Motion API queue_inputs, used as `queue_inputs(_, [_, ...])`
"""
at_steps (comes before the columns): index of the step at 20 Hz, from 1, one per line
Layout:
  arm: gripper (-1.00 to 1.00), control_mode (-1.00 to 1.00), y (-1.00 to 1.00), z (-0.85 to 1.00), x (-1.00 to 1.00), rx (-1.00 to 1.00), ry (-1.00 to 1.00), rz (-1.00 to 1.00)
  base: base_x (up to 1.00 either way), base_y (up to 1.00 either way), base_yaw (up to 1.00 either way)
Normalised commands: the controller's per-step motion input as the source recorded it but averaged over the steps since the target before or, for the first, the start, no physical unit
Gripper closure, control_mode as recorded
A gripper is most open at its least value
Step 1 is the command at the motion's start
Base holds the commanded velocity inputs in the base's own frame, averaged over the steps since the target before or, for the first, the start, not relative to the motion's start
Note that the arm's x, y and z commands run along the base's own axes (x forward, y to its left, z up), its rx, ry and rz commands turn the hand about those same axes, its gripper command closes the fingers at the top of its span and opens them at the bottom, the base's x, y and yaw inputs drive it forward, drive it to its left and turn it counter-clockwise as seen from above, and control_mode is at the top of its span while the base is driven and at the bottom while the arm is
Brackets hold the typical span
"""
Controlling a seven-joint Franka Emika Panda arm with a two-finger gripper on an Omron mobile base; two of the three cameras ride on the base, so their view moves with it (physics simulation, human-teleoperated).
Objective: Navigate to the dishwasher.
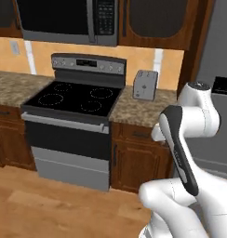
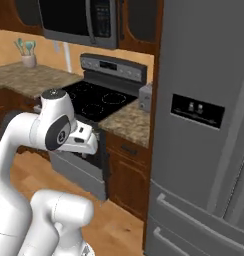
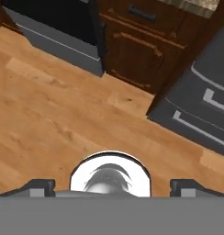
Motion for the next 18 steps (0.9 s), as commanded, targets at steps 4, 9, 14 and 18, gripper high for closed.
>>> queue_inputs(4, [-1.0, 1.0, 0.0, 0.0, 0.0, 0.0, 0.0, 0.0, 0.21, 0.28, 0.89])
queue_inputs(9, [-1.0, 1.0, 0.0, 0.0, 0.0, 0.0, 0.0, 0.0, 0.42, 0.09, 0.92])
queue_inputs(14, [-1.0, 1.0, 0.0, 0.0, 0.0, 0.0, 0.0, 0.0, 0.5, 0.0, 0.95])
queue_inputs(18, [-1.0, 1.0, 0.0, 0.0, 0.0, 0.0, 0.0, 0.0, 0.56, 0.0, 0.89])
